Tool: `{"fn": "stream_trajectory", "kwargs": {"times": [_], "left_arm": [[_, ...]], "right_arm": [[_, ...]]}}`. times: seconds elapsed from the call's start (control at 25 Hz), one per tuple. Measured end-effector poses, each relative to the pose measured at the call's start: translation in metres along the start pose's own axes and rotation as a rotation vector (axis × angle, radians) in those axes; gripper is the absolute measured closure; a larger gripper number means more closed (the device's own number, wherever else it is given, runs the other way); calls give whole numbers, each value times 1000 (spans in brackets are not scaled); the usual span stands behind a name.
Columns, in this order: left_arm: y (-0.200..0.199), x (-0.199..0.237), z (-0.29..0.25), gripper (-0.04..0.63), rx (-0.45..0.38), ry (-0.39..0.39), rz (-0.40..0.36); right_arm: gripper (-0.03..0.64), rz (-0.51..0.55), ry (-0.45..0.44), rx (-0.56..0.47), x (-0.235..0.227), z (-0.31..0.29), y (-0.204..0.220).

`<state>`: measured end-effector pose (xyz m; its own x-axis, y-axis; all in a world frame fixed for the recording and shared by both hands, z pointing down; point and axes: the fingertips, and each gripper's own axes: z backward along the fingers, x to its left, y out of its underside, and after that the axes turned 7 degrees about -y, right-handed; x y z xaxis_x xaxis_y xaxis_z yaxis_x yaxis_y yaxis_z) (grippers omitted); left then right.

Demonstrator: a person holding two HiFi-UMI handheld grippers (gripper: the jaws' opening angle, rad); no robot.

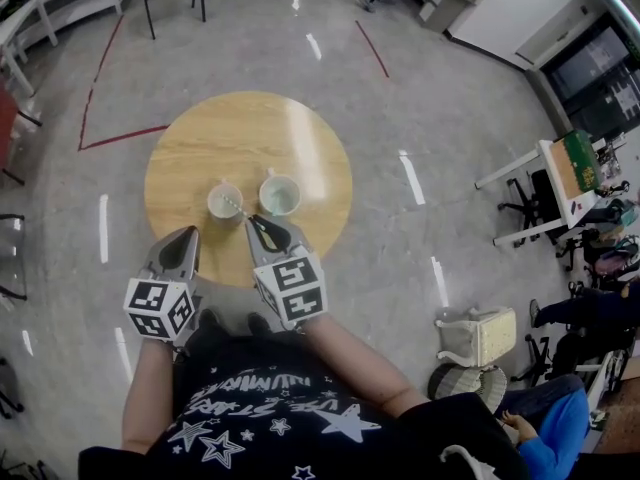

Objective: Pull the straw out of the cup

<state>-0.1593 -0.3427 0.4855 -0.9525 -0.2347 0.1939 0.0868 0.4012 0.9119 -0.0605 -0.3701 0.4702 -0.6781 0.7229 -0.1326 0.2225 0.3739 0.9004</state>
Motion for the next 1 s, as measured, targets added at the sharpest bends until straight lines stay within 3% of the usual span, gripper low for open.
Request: {"fn": "stream_trajectory", "kwargs": {"times": [0.4, 1.0], "left_arm": [[15, -22, 11, 589, -23, -104, 29], [19, -29, 33, 589, -19, -93, 13]], "right_arm": [[597, 12, -68, -39, -23, 25, 2], [597, -15, -34, -66, -28, 38, 1]]}}
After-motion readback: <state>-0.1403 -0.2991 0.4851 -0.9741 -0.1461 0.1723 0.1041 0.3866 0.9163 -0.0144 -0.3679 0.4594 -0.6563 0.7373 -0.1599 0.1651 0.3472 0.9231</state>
